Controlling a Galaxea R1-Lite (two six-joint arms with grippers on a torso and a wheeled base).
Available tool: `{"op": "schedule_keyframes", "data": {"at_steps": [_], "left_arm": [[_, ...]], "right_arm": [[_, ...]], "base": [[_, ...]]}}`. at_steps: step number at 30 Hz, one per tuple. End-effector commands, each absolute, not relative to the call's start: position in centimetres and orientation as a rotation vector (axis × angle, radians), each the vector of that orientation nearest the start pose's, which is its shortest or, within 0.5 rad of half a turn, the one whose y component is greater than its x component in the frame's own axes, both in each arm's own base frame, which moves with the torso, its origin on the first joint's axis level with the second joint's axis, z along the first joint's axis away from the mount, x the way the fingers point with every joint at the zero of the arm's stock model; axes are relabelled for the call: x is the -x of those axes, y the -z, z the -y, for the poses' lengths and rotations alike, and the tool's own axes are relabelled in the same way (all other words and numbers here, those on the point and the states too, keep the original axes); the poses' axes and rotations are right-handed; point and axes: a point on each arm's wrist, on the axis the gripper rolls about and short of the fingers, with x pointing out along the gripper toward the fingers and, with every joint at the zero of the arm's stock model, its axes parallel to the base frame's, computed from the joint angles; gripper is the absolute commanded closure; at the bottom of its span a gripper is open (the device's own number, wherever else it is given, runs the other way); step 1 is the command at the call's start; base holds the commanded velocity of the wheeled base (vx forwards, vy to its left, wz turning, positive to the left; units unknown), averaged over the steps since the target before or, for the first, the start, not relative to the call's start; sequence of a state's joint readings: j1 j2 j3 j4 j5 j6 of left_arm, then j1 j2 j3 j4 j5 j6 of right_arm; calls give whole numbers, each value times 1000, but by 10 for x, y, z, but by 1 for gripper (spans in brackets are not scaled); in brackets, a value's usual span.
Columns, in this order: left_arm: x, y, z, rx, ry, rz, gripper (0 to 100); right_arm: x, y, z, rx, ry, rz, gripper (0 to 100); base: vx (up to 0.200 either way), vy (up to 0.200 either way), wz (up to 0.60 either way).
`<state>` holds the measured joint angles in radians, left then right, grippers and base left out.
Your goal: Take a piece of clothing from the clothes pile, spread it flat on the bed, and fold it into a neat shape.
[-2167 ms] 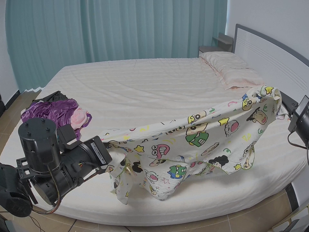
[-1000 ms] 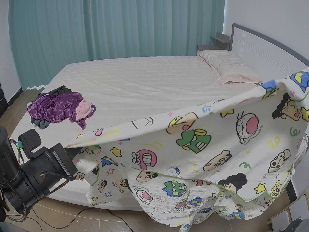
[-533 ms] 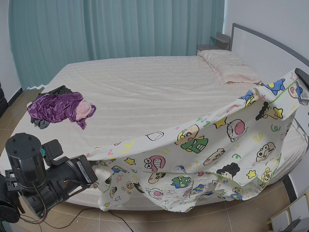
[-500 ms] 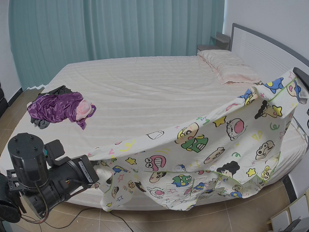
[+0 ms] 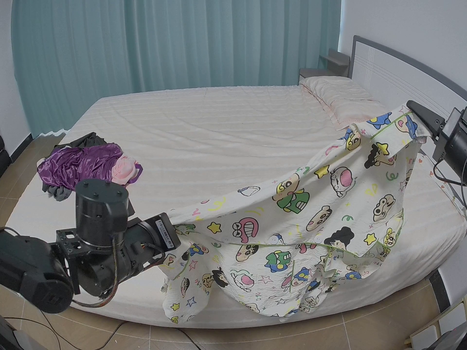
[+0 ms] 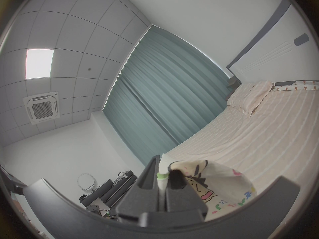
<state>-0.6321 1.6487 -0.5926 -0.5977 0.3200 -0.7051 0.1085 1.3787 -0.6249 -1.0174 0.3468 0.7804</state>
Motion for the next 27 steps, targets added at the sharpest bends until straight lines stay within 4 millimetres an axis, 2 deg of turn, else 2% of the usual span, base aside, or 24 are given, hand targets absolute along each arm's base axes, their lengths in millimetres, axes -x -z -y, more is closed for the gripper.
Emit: {"op": "schedule_keyframes", "data": {"at_steps": [1,7,9,10,12,15,16,19,23,25,27], "left_arm": [[-254,-118,156,468,88,-540,100],[-290,-93,161,456,49,-588,100],[-295,-90,162,458,42,-591,100],[-309,-82,164,462,29,-596,100],[-323,-71,166,458,12,-607,100],[-328,-67,167,459,7,-607,100],[-342,-53,170,451,-12,-627,100],[-358,-37,172,440,-38,-655,100],[-374,-28,174,439,-53,-662,100],[-387,-19,172,443,-73,-666,100],[-388,-18,172,442,-75,-667,100]], "right_arm": [[-256,-242,-33,-740,-499,24,100],[-294,-226,-36,-746,-471,-25,100],[-299,-222,-36,-748,-465,-36,100],[-313,-210,-36,-753,-447,-70,100],[-329,-196,-36,-760,-417,-98,100],[-335,-191,-37,-762,-408,-106,100],[-354,-174,-38,-766,-376,-120,100],[-377,-148,-40,-772,-347,-161,100],[-396,-128,-42,-776,-309,-178,100],[-415,-115,-45,-779,-278,-171,100],[-416,-114,-46,-779,-275,-171,100]], "base": [[200,0,0],[200,0,0],[100,0,0],[0,0,0],[0,0,0],[0,0,0],[0,0,0],[0,0,0],[0,0,0],[0,0,0],[0,0,0]]}}
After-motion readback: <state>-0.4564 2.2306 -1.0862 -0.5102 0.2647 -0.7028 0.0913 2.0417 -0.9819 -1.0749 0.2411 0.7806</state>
